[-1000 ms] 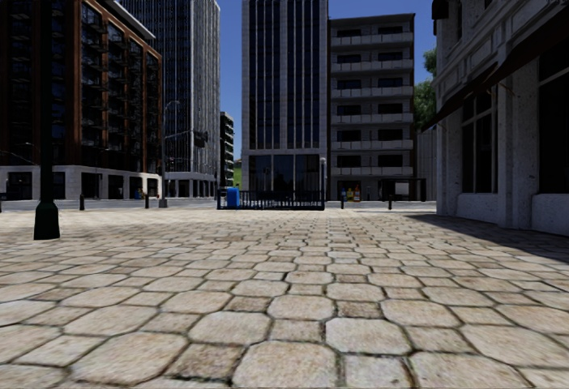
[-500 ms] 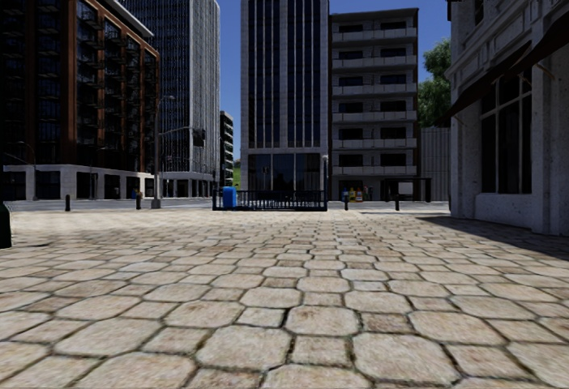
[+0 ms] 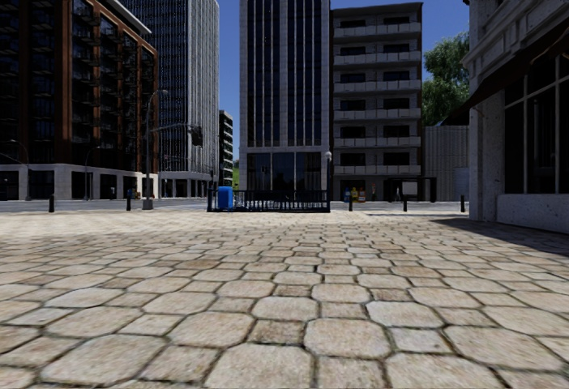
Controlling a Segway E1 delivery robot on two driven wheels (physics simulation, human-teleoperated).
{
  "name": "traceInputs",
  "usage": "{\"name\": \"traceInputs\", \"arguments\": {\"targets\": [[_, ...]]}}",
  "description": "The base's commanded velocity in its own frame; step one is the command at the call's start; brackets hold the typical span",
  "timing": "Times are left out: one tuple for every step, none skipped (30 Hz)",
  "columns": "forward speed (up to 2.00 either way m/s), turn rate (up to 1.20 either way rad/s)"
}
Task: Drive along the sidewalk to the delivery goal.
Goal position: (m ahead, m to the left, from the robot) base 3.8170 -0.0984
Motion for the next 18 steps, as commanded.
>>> {"name": "traceInputs", "arguments": {"targets": [[2.0,0.0],[2.0,0.0],[2.0,0.0],[2.0,0.0],[2.0,0.0],[2.0,0.0],[2.0,0.0],[2.0,0.0],[2.0,0.0],[2.0,0.0],[2.0,0.0],[2.0,0.0],[2.0,0.0],[2.0,0.0],[2.0,0.0],[2.0,0.0],[2.0,0.0],[2.0,-0.05]]}}
